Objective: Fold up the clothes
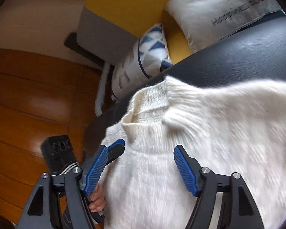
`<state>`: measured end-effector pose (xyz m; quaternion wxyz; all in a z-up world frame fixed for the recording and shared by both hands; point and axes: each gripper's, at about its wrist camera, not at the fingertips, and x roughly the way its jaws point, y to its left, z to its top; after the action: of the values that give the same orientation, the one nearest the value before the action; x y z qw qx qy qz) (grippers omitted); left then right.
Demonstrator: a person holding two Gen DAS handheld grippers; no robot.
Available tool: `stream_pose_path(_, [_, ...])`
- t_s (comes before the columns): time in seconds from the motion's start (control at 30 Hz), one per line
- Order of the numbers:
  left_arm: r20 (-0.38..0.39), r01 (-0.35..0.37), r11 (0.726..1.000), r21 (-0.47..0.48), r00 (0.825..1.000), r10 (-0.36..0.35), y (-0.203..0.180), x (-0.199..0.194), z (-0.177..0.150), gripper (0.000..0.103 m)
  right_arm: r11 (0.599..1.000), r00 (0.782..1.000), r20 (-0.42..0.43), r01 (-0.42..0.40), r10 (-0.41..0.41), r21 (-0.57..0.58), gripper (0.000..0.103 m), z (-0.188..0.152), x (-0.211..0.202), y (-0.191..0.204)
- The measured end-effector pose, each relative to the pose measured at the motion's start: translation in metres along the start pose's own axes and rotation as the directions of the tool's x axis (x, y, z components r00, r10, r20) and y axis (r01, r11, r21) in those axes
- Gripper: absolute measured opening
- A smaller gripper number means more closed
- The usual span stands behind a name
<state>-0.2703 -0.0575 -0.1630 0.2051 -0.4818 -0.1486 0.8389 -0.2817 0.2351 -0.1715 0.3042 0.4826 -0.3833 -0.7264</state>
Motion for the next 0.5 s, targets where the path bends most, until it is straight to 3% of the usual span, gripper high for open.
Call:
stream_pose_path(0.03, [0.008,0.015,1.0,-0.006,1.0,-0.015,-0.004,-0.008,-0.008,0.064,1.0,0.999,0.034,0.002,-0.002,0.003,0.073,-0.017,-0.023,-0.004])
stream_pose_path(0.1, [0.027,0.028,1.0,0.003,0.999,-0.028,-0.015,-0.023,-0.027,0.066,0.996,0.99,0.106,0.088,-0.09,0.024,0.074,-0.053,-0.077,-0.014])
stream_pose_path(0.2, [0.045,0.043,0.998,0.038,0.998,-0.044,-0.038,-0.041,-0.056,0.069,0.964,0.943,0.21,0.236,-0.258,0.124,0.074,-0.107,-0.167,-0.039])
stream_pose_path(0.27, [0.025,0.05,0.997,0.064,0.998,-0.052,-0.053,-0.043,-0.077,0.07,0.934,0.891,0.319,0.246,-0.323,0.259,0.074,-0.146,-0.234,-0.063])
stream_pose_path(0.33, [-0.001,0.069,0.996,0.058,0.998,-0.069,-0.065,-0.041,-0.094,0.07,0.894,0.818,0.428,0.216,-0.386,0.393,0.074,-0.189,-0.297,-0.087])
stream_pose_path(0.4, [-0.031,0.096,0.995,0.035,0.995,-0.094,-0.074,-0.037,-0.108,0.07,0.839,0.751,0.478,0.185,-0.456,0.511,0.074,-0.225,-0.346,-0.111])
stream_pose_path(0.5, [-0.069,0.081,0.995,0.049,0.995,-0.078,-0.09,-0.031,-0.125,0.07,0.799,0.691,0.546,0.077,-0.474,0.597,0.074,-0.26,-0.397,-0.149])
